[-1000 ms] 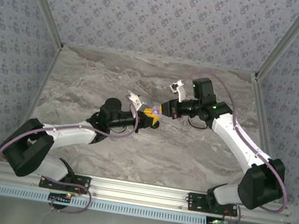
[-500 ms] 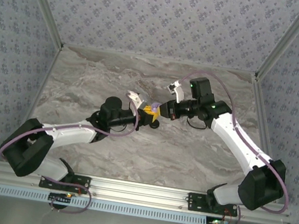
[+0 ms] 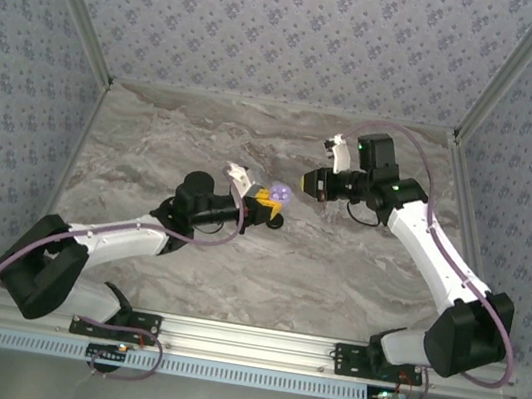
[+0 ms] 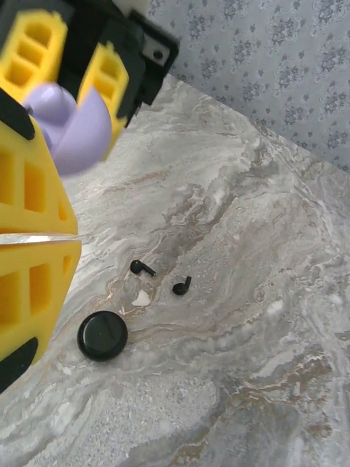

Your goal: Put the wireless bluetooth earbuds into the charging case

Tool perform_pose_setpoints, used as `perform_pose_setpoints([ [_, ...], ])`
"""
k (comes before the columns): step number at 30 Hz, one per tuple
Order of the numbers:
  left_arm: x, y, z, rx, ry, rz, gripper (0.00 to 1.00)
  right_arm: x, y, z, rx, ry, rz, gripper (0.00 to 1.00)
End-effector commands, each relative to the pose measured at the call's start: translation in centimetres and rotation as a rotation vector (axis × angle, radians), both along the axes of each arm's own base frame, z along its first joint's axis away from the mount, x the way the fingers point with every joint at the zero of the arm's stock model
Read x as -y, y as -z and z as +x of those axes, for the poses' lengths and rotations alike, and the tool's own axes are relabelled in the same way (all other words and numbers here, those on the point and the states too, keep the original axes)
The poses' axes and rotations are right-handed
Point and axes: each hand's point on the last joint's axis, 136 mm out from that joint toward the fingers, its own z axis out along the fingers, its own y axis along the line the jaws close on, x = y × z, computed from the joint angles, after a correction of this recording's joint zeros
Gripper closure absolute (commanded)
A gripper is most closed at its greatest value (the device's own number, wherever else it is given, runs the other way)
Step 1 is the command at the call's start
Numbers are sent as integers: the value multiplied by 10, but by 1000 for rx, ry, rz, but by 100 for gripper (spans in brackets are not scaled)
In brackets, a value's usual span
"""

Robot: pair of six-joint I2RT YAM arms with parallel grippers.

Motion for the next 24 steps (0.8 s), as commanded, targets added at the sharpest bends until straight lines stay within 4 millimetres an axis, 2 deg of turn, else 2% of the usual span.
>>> perform_pose_setpoints([
  [1,4,-39,-13,117,77,-71,88,-11,2,-6,-52,-53,58,88],
  [7,8,-47,-23,141,128,-95,88,-21,-2,-12,-68,-127,121,89],
  [13,9,-44,-22,134,125,-93,88,-31,-21,-24,-57,-218,214,89],
  [17,9,-41,-17,121,104,-90,88,-36,-27,-35,-56,-274,240,89],
  [24,8,-38,-8,107,63,-86,88,-40,-10,-48,-99,-311,191,89],
])
